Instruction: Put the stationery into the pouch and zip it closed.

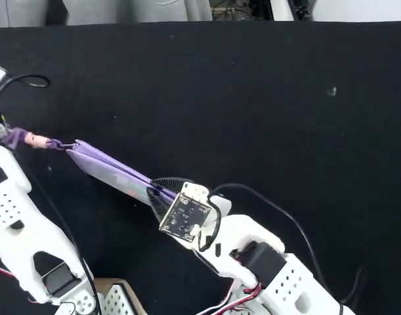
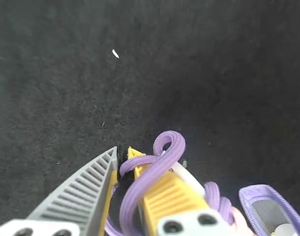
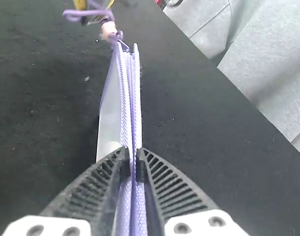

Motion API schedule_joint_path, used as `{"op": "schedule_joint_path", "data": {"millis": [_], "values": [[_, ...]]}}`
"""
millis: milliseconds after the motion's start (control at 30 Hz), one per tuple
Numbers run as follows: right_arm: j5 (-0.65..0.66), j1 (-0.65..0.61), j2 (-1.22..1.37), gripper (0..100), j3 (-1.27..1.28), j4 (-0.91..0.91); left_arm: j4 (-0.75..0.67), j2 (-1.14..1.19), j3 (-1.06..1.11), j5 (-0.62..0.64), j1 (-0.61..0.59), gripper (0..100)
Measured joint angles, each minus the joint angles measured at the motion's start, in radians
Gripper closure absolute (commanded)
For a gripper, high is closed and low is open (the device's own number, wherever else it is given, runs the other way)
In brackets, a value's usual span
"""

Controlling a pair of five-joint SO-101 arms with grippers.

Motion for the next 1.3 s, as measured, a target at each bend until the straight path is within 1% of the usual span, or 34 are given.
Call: {"op": "schedule_joint_path", "data": {"millis": [67, 200, 233, 300, 400, 533, 633, 733, 800, 900, 1000, 1100, 1300], "values": [[0.000, 0.000, 0.000, 96.6, 0.000, -0.003, 0.000, 0.018, 0.000, 0.000, 0.000, 97], [0.000, 0.002, 0.002, 87.7, -0.040, -0.003, 0.000, 0.018, 0.000, 0.002, 0.000, 97], [-0.003, 0.002, 0.002, 87.0, -0.063, -0.003, 0.000, 0.018, 0.000, 0.009, 0.000, 97], [-0.052, 0.002, 0.026, 86.3, -0.124, -0.003, 0.000, 0.018, 0.000, 0.032, 0.002, 97], [-0.092, -0.003, 0.146, 84.7, -0.244, -0.003, 0.000, 0.018, 0.000, 0.052, 0.012, 97], [-0.103, -0.044, 0.445, 79.9, -0.474, 0.040, 0.000, 0.018, 0.000, 0.101, 0.025, 97], [-0.144, -0.084, 0.723, 75.3, -0.727, 0.160, -0.002, 0.018, 0.000, 0.120, 0.029, 97], [-0.186, -0.143, 0.999, 70.2, -1.008, 0.316, -0.002, 0.018, 0.000, 0.132, 0.046, 97], [-0.184, -0.184, 1.168, 70.0, -1.162, 0.405, -0.002, 0.018, -0.009, 0.135, 0.058, 97], [-0.161, -0.212, 1.335, 72.7, -1.283, 0.445, -0.002, 0.020, -0.055, 0.153, 0.081, 97], [-0.155, -0.212, 1.358, 75.6, -1.307, 0.445, -0.002, -0.023, -0.118, 0.184, 0.097, 97], [-0.152, -0.201, 1.347, 76.2, -1.307, 0.445, -0.002, -0.127, -0.183, 0.196, 0.120, 97], [-0.152, -0.110, 1.142, 76.1, -1.238, 0.445, 0.000, -0.362, -0.227, 0.196, 0.221, 97]]}}
